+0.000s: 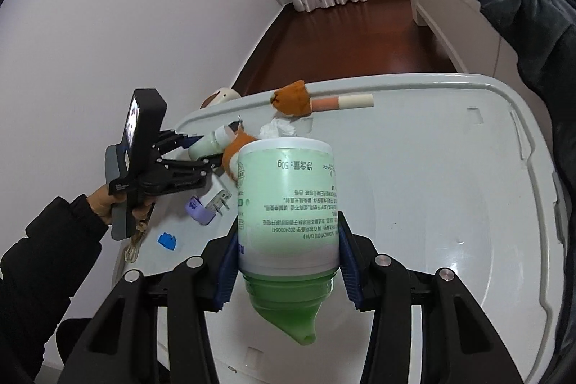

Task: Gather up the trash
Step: 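Carry the bottle and jar over the orange bucket and open both tools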

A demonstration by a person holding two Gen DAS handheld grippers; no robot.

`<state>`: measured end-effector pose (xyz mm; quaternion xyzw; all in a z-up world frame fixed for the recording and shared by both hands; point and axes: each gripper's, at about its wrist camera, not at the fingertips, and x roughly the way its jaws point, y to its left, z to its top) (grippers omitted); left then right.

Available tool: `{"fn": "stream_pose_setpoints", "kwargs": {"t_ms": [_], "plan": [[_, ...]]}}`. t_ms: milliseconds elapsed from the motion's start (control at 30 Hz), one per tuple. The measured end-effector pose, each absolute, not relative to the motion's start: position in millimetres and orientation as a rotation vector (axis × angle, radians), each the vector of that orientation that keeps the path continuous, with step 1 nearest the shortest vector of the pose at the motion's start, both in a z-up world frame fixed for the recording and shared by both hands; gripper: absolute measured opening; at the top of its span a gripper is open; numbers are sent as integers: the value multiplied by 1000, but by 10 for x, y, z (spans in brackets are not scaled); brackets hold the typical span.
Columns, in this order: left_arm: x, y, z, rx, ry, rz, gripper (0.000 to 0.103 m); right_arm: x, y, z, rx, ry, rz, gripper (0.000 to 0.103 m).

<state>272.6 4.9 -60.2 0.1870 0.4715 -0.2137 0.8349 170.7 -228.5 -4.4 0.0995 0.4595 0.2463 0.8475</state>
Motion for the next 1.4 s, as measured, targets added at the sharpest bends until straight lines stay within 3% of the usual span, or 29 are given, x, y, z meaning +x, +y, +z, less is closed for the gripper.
{"fn": "stream_pose_setpoints", "kwargs": {"t_ms": [167, 433, 633, 967, 1300, 1333, 1367, 1400], "plan": [[2466, 18, -521, 379, 989, -323, 53, 1663, -2188, -69, 179, 974, 531, 48], [1588, 111, 343, 228, 943, -134, 53, 1376, -2177, 73, 160, 936, 525, 48], [536, -10, 775, 125, 900, -112, 53, 681, -2227, 274, 143, 930, 543, 48], [-738, -161, 268, -2, 999, -61, 53, -639, -2196, 151, 71, 904, 546, 48], [-1087, -242, -249, -11, 1132, -81, 55, -990, -1963, -556, -4, 1123, 553, 49], [-1086, -241, -261, -6, 1136, -72, 59, -986, -1956, -587, -5, 1137, 549, 52], [-1087, -238, -258, -3, 1134, -64, 69, -966, -1966, -608, -1, 1149, 541, 65], [-1097, -226, -249, -5, 1127, -55, 72, -959, -1982, -608, 4, 1145, 529, 70]]}}
